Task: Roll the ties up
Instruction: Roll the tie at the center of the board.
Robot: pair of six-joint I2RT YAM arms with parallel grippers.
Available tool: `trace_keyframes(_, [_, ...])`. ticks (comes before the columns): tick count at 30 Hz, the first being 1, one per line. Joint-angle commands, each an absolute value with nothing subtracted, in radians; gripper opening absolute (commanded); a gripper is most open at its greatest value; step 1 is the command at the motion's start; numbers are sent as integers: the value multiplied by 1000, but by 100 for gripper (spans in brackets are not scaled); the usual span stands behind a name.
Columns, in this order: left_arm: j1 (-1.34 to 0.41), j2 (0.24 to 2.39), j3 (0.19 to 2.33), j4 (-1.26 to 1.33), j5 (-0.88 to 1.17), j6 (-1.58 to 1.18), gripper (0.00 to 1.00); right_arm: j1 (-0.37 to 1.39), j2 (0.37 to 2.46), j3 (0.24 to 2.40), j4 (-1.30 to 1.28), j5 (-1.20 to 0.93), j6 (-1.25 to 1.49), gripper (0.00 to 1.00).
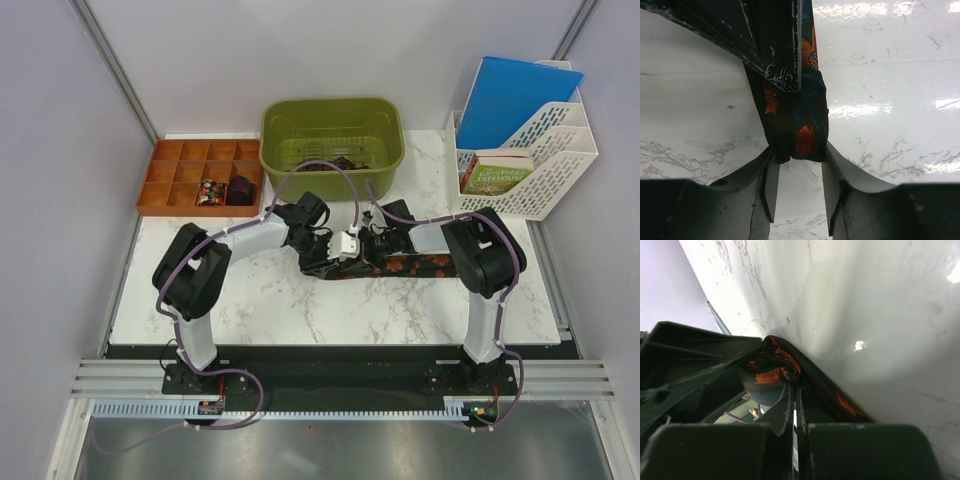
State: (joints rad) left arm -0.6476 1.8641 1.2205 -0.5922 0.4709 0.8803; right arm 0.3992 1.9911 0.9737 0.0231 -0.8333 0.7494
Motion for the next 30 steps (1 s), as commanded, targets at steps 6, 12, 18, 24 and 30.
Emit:
trace_keyframes(6, [-644,1854,1319,-643,607,822,43,399,2048,983,3,-706,686,0])
trace_keyframes(12, [-681,1894,1356,-585,626,762,43,420,2062,997,2,-700,698,0])
trace_keyframes(18, [-735,1966,1381,-549,577,704,43,425,2060,985,52,-722,750,0])
trace_keyframes(24, [-788,2020,1355,-558,476,729,41,423,2049,966,104,-770,787,0])
trace_keyframes(30, [-816,2069,1380,-642,405,747,23,416,2014,976,101,-814,790,8])
